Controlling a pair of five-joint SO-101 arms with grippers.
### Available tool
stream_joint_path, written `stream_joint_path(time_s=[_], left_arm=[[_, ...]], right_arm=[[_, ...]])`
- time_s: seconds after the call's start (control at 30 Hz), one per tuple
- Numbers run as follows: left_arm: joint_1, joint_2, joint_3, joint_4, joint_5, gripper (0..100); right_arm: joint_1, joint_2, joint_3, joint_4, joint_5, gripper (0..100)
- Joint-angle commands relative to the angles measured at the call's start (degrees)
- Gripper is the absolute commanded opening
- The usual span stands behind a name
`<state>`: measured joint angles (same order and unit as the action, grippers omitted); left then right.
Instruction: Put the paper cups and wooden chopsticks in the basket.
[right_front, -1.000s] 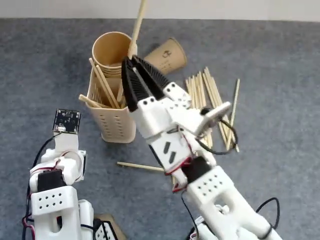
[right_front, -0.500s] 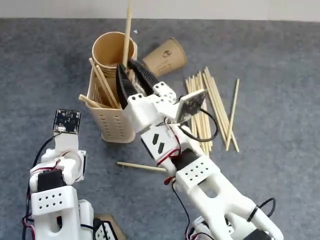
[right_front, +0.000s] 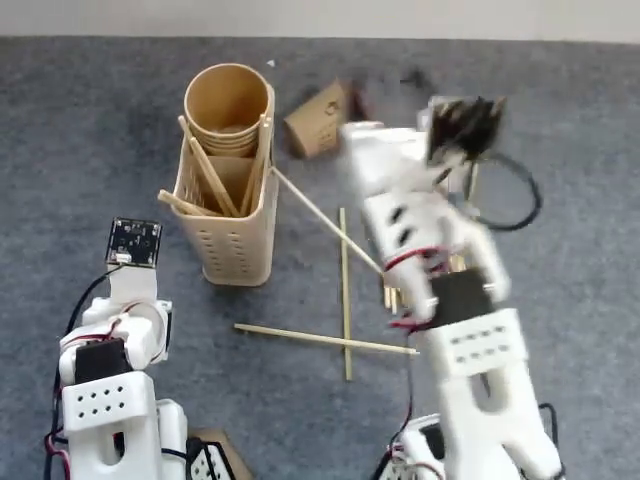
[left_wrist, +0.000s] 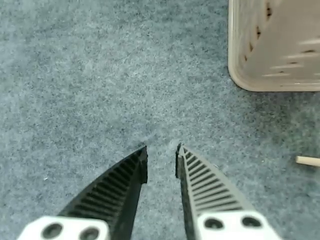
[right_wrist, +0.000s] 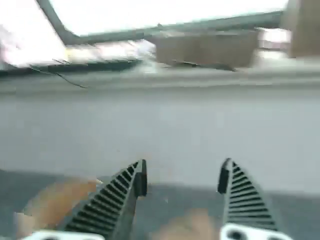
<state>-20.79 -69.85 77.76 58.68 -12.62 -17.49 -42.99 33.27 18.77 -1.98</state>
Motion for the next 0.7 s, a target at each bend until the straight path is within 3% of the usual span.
stream_joint_path(time_s=[0.0, 0.13, 0.37, 0.67], left_arm=[[0.57, -0.66, -0.84, -1.05, 0.44, 13], [0.48, -0.66, -1.01, -2.73, 0.35, 13], [0.48, -0.66, 2.86, -3.16, 0.09, 13], [0.48, -0.66, 7.60, -10.37, 0.09, 13]], right_arm=[[9.89, 4.44, 0.75, 13.67, 6.07, 21.7], [15.34, 12.35, 7.34, 6.73, 7.65, 21.4], [20.53, 28.09, 14.90, -14.64, 8.00, 21.4], [20.44, 41.98, 15.34, -16.84, 8.35, 21.4]])
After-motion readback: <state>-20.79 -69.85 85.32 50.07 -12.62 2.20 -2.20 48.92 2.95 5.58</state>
